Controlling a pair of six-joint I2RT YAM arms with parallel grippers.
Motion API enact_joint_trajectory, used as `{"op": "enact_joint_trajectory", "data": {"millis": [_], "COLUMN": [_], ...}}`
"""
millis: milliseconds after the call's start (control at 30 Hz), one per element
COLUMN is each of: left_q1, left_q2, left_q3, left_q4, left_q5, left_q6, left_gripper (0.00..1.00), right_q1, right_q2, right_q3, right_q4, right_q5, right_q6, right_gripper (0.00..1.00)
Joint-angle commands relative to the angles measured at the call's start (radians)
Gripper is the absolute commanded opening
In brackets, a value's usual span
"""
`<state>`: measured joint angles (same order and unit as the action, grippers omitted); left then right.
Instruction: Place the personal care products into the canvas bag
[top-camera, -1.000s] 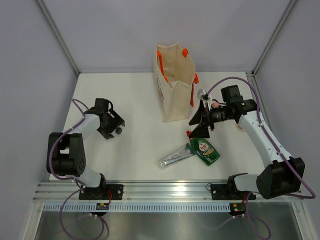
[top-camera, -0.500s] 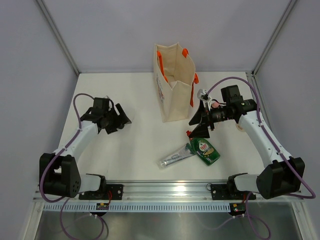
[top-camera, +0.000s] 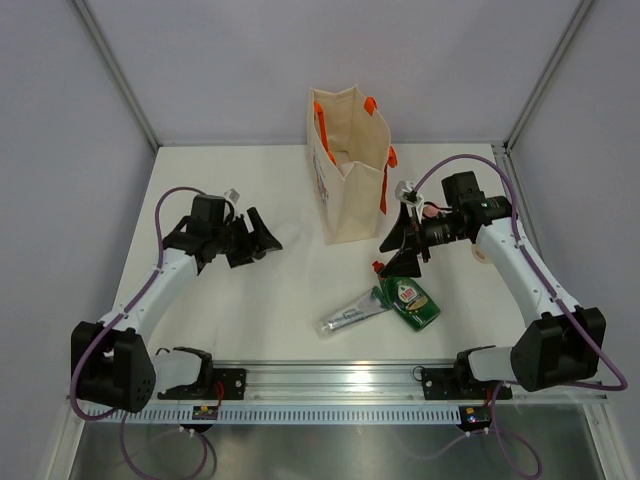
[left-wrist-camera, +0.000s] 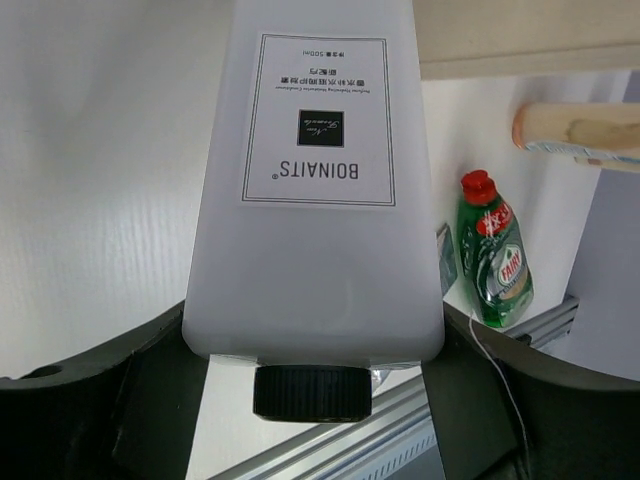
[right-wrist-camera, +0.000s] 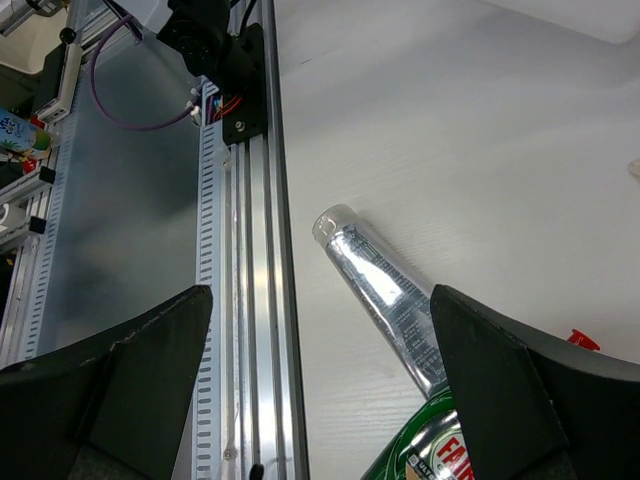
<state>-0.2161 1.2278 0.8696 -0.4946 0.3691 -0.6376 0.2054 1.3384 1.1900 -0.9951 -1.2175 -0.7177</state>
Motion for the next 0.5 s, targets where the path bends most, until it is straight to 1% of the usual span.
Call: {"op": "enact_joint_trajectory", "data": {"millis": [0, 300, 433, 467], "left_q1": [-0.028, -0.063, -0.089, -0.097], "left_q2": [-0.079, -0.059, -0.051, -0.051], "left_q3": [0.114, 0.170, 0.224, 0.262], "left_q4": [0.191, 0.258, 0.248, 0.239], "left_q5": [0.134, 0.220, 0.232, 0.229], "left_q6": [-0.005, -0.070, -0.074, -0.068], "left_gripper": [0.00, 0.00, 0.00, 0.00], "right_q1": [-0.012, -0.021, -0.035, -0.037], "right_q2": [0.007, 0.028, 0.016, 0.013], "right_q3": [0.031, 0.030, 0.023, 0.023], "right_q4": [-0.042, -0.074, -0.070, -0.066], "right_q5": [-0.037, -0.025, -0.017, -0.017], "right_q6": [-0.077, -0.131, -0.131, -0.128], "right_gripper": [0.99, 0.99, 0.99, 0.99]}}
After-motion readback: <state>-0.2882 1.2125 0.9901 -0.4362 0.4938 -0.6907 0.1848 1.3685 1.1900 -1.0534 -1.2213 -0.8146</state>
